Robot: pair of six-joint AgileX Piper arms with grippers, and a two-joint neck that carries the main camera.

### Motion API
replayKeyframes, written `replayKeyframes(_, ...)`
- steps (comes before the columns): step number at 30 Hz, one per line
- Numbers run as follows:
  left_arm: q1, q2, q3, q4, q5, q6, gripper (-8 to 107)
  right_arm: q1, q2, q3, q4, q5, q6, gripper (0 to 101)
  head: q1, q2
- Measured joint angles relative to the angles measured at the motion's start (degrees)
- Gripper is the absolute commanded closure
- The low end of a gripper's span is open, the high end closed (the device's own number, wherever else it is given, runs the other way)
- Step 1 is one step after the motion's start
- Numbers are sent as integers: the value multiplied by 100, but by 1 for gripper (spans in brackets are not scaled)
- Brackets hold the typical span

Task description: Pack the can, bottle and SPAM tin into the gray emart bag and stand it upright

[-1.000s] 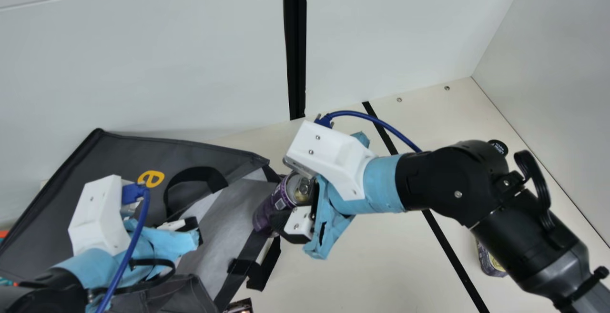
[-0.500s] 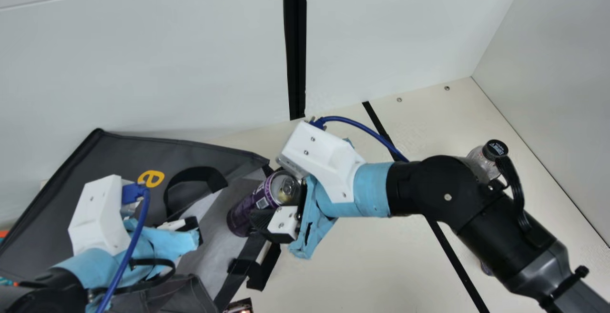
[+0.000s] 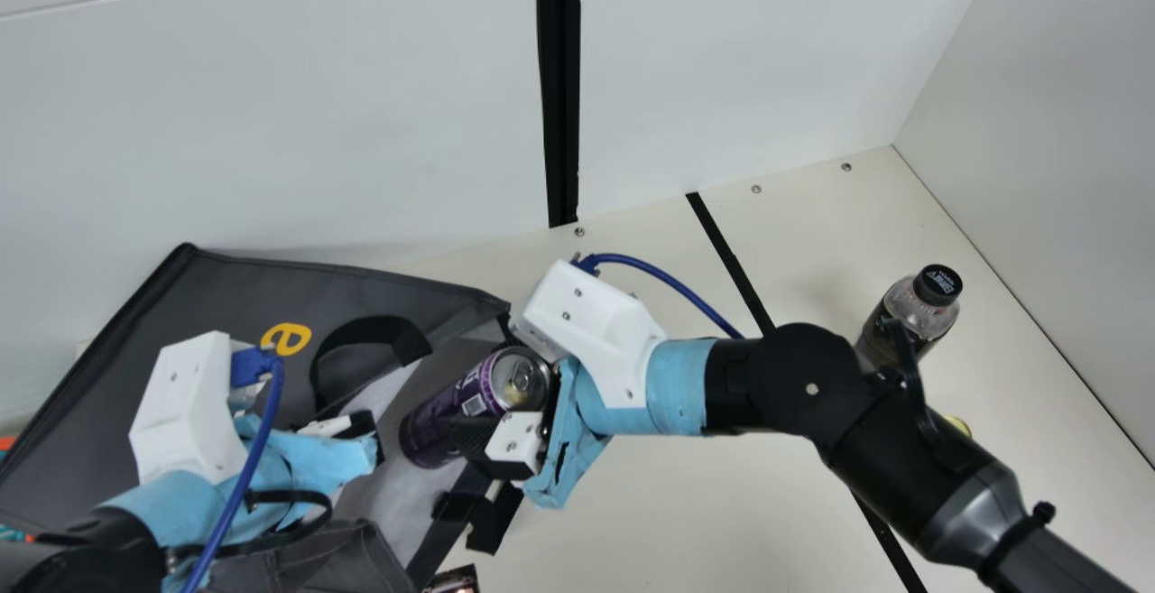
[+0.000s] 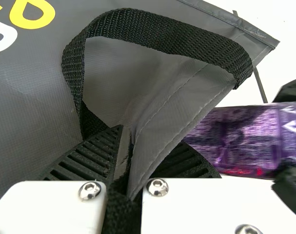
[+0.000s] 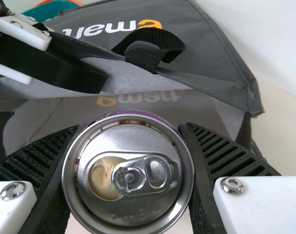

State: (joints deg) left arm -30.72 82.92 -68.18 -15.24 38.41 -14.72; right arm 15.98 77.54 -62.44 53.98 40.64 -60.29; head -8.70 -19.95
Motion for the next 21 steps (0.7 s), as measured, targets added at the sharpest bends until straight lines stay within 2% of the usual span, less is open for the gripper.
replayKeyframes(9,0,0,0,0,0,0,107,209,319,194,746,-293,-569,101,0,0)
replayKeyframes(21,0,0,0,0,0,0,107,391,971,162,1697,-476,-1375,101,0,9)
